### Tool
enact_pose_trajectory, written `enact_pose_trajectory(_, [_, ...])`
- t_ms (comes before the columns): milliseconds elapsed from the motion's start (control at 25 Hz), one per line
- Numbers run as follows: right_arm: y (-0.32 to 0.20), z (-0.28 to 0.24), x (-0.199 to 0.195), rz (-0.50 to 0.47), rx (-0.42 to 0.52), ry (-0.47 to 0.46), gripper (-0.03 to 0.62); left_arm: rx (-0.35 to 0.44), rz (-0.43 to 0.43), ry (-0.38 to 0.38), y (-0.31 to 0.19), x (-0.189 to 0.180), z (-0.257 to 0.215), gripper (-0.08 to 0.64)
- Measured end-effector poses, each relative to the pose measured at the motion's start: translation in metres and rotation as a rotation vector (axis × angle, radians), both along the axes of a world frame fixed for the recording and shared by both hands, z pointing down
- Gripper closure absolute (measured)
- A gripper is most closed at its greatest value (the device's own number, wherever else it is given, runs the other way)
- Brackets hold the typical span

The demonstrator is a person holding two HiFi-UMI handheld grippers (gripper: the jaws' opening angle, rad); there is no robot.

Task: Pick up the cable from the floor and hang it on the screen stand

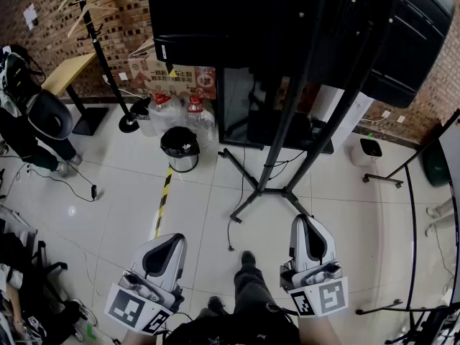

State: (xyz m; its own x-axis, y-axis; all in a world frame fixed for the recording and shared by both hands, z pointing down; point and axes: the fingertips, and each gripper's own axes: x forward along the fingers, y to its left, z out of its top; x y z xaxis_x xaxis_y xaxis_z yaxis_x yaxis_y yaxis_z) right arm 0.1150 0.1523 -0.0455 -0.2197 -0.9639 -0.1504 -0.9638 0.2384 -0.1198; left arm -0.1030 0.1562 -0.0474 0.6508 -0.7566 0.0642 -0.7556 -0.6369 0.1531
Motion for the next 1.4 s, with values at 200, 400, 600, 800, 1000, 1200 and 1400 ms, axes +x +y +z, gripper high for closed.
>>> enact_pose_trajectory(200, [-0.091,0.057,0.027,-0.045,-0.029,0.063,0.586,0.063,-0.066,-0.052,-0.077,0.019,0.023,0.555])
enact_pose_trajectory(400, [-0.145,0.147,0.032,-0.105,-0.143,0.152,0.586,0.035,-0.134,-0.086,-0.130,0.024,0.054,0.555])
enact_pose_trajectory(600, [-0.183,0.268,0.029,-0.103,-0.261,0.203,0.585,0.005,-0.191,-0.114,-0.169,0.008,0.135,0.554])
enact_pose_trajectory(800, [-0.194,0.396,0.022,-0.106,-0.424,0.198,0.583,-0.063,-0.194,-0.111,-0.174,-0.008,0.238,0.555])
enact_pose_trajectory(1000, [-0.209,0.516,0.004,-0.135,-0.508,0.204,0.563,-0.096,-0.204,-0.121,-0.177,-0.031,0.353,0.555])
enact_pose_trajectory(1200, [-0.205,0.628,-0.020,-0.204,-0.588,0.218,0.551,-0.144,-0.184,-0.114,-0.174,-0.051,0.462,0.555])
enact_pose_trajectory(1400, [-0.179,0.740,-0.056,-0.350,-0.734,0.188,0.522,-0.151,-0.169,-0.093,-0.185,-0.062,0.548,0.554])
